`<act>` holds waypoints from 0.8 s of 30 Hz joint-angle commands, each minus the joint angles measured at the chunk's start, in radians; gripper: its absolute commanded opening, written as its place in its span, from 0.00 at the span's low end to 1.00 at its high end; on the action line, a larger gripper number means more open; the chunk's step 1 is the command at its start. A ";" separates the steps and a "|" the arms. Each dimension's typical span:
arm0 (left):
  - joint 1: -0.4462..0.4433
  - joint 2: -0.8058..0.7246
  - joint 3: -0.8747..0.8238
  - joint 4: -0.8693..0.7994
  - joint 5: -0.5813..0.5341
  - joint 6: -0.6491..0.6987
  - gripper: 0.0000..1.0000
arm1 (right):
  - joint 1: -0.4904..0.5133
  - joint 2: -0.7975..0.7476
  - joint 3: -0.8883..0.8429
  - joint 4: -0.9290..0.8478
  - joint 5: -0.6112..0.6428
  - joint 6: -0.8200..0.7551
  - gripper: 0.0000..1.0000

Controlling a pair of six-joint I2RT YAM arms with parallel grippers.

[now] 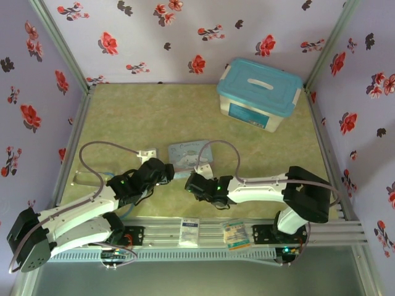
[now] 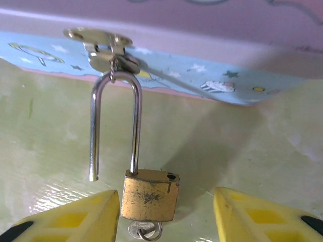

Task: Unlock the padlock with the key

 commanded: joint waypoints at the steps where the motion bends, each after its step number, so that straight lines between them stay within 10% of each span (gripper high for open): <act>1: 0.001 -0.004 -0.009 0.021 0.008 -0.010 0.65 | -0.001 0.047 0.021 -0.007 0.006 0.010 0.52; 24: 0.018 0.172 0.246 -0.011 -0.021 0.244 0.65 | 0.016 0.077 -0.048 0.142 0.030 0.215 0.31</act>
